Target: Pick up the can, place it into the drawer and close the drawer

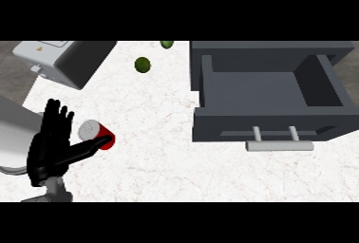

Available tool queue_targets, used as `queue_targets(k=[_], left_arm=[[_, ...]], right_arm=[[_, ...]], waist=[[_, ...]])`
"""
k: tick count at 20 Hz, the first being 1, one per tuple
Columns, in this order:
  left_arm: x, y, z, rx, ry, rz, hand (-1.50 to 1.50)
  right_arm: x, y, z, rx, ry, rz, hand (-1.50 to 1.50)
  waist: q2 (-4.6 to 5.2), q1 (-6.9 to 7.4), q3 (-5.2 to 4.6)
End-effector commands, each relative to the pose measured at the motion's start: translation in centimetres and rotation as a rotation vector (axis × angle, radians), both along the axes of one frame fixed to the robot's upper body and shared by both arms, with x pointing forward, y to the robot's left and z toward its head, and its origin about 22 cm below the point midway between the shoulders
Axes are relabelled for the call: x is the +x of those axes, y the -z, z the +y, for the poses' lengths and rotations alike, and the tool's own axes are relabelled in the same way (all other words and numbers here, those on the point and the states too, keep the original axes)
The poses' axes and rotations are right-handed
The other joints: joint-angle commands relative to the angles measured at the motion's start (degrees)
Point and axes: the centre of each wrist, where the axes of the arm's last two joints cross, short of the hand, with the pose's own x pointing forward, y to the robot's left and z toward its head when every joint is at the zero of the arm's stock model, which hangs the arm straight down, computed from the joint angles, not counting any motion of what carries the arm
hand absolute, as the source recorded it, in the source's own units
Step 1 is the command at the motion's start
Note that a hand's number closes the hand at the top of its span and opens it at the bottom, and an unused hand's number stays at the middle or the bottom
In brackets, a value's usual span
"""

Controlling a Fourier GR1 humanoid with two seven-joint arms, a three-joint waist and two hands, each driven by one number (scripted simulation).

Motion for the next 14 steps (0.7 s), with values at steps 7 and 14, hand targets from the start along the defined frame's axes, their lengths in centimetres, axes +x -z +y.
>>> queue_targets(k=[7,14], left_arm=[[-1.5,6.0,4.5,0.009,-0.071,0.027,-1.5],[-1.3,8.6,3.7,0.011,-0.088,0.062,-1.5]], right_arm=[[-0.4,0.5,-2.2,0.003,0.003,0.01,-1.5],[-0.6,-0.8,0.8,0.006,-0.002,-0.019,-1.5]], waist=[[0.01,0.1,-0.01],[0.0,0.09,-0.01]])
